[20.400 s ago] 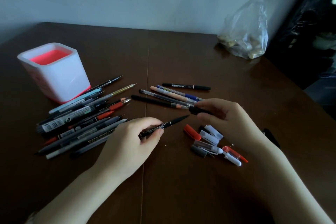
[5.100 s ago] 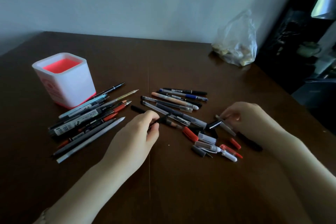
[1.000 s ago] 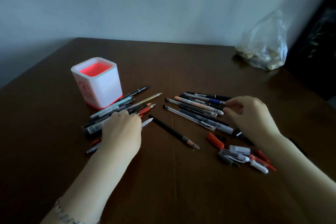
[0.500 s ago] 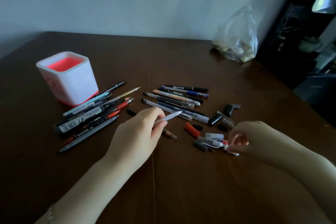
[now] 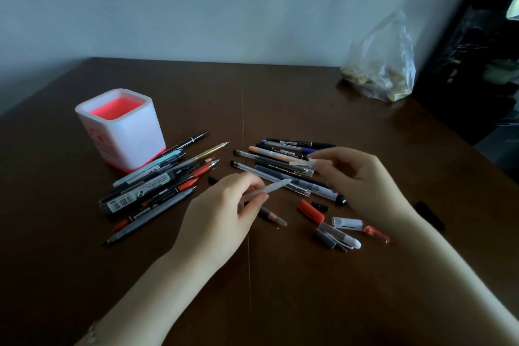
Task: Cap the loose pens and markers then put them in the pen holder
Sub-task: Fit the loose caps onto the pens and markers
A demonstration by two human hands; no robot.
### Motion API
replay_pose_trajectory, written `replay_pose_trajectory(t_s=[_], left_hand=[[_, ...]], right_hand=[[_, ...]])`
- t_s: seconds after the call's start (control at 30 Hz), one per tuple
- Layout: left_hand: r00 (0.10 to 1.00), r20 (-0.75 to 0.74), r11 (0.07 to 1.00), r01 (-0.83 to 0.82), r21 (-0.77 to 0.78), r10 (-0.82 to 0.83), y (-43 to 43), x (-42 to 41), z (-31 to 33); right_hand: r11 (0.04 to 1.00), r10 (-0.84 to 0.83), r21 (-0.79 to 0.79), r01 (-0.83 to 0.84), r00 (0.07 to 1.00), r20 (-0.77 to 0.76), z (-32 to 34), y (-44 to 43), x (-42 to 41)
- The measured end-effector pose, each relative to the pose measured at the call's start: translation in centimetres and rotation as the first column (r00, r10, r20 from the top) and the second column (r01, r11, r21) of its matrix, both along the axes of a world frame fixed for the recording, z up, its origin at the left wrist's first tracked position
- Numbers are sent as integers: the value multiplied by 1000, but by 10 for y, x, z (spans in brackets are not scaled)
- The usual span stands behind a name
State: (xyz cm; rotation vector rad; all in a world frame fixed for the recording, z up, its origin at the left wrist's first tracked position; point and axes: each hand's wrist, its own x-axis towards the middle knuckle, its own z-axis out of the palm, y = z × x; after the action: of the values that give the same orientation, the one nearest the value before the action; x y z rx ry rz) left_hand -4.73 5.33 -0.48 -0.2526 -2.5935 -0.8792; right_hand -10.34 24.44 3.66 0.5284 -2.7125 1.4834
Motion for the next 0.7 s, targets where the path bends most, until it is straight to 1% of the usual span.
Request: replay_pose_trajectory(t_s=[0.13, 0.27, 0.43, 0.6, 0.7], left_hand=[[1000, 0, 1000, -5, 12, 5, -5, -1, -1], [1000, -16, 1000, 4, 1, -4, -6, -2, -1], [999, -29, 1000, 21, -5, -22, -5, -1, -1], [998, -49, 1000, 28, -4, -28, -5, -1, -1], [998, -48, 999, 40, -11, -40, -5, -2, -2]], right_hand=[[992, 58, -118, -44, 992, 114, -18, -17, -6], [986, 107, -139, -88, 985, 137, -28, -14, -6], [993, 79, -100, -68, 990, 118, -27, -12, -4], [994, 107, -48, -103, 992, 70, -25, -11, -1], [988, 156, 16, -157, 987, 41, -25, -12, 2]])
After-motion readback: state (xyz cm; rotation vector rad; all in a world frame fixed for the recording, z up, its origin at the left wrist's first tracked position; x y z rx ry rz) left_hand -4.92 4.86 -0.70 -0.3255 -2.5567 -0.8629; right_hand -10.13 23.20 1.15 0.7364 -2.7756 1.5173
